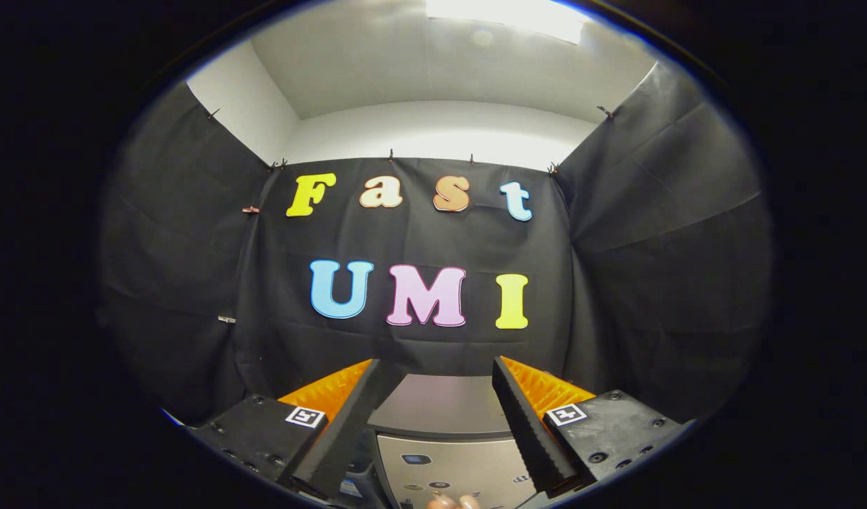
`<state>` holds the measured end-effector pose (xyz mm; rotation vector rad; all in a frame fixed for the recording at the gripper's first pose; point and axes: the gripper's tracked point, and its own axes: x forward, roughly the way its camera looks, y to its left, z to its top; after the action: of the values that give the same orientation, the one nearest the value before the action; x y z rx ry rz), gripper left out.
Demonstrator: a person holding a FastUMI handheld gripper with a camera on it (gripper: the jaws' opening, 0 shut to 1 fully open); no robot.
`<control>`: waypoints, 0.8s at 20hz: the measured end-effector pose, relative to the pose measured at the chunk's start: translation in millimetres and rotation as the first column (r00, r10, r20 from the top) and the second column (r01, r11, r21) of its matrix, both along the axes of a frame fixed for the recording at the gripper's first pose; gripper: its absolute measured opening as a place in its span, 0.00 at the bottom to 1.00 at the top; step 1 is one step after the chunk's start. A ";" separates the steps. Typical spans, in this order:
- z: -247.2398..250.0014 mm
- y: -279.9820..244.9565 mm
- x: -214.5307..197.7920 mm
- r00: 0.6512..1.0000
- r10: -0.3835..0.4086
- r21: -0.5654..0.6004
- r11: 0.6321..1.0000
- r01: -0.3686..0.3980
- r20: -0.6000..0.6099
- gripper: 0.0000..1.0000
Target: Put the clothes into the washing machine and then close the washing machine lid.
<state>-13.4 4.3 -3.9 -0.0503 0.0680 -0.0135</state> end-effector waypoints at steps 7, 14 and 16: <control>9.4 -1.0 -2.4 1.000 0.001 0.001 1.000 -0.001 0.028 0.97; 7.5 9.7 -5.2 0.999 0.028 0.016 0.999 -0.028 0.032 0.98; 6.8 8.7 -4.8 0.999 0.028 0.016 0.999 -0.029 0.027 0.98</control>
<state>-18.3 13.1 2.9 -0.0351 0.0409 0.0148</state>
